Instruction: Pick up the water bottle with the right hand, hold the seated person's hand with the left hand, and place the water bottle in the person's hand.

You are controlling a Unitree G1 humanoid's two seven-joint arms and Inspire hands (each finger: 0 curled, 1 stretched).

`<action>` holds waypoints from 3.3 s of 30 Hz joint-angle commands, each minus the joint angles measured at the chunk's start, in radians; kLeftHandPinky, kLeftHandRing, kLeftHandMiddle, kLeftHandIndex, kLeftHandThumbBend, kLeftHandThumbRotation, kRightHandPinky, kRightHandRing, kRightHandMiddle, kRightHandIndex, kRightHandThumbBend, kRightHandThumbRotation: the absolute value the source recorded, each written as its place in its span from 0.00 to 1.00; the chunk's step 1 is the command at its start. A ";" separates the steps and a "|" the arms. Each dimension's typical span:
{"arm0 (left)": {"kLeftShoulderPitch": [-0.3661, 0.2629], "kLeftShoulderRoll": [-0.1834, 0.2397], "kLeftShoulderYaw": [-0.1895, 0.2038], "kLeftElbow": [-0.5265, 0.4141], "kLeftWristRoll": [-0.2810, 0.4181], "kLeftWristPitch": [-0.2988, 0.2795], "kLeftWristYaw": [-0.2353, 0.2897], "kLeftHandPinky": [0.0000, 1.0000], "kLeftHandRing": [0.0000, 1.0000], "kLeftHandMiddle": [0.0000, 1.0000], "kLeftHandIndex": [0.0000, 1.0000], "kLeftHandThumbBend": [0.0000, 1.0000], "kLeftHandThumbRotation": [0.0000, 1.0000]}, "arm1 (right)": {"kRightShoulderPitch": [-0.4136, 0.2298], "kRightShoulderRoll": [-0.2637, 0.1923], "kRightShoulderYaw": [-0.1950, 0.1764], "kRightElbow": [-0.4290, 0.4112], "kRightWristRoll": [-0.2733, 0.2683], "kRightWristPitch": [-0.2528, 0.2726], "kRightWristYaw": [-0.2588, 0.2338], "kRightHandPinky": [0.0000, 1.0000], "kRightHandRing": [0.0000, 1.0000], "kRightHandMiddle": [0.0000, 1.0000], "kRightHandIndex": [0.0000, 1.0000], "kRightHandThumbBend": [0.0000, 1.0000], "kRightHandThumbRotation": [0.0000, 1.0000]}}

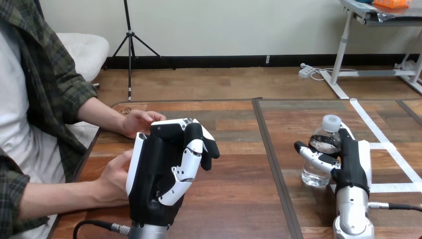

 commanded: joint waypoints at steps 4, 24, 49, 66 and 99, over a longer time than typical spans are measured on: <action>-0.030 -0.059 0.001 -0.009 -0.002 -0.016 0.000 0.08 0.15 0.31 0.37 0.00 0.00 | -0.119 0.000 -0.001 0.039 0.007 -0.002 0.002 0.84 0.87 0.88 0.87 0.68 0.00; -0.020 -0.060 -0.002 -0.019 -0.012 -0.011 -0.001 0.08 0.14 0.31 0.37 0.01 0.00 | -0.158 0.022 -0.032 0.083 0.050 -0.031 -0.047 0.56 0.62 0.68 0.70 0.70 0.00; -0.012 -0.063 -0.006 -0.021 -0.019 -0.014 -0.003 0.08 0.15 0.31 0.36 0.00 0.00 | -0.161 0.021 -0.028 0.086 0.063 -0.023 -0.099 0.45 0.48 0.52 0.53 0.70 0.00; -0.011 -0.062 -0.006 -0.020 -0.018 -0.013 -0.002 0.08 0.15 0.31 0.37 0.00 0.00 | -0.145 0.018 -0.022 0.068 0.056 -0.044 -0.106 0.45 0.47 0.50 0.52 0.71 0.00; -0.022 -0.062 0.002 -0.008 -0.002 -0.018 0.009 0.08 0.15 0.32 0.37 0.03 0.00 | -0.120 0.010 -0.002 0.003 0.029 -0.130 -0.116 0.41 0.46 0.50 0.52 0.72 0.00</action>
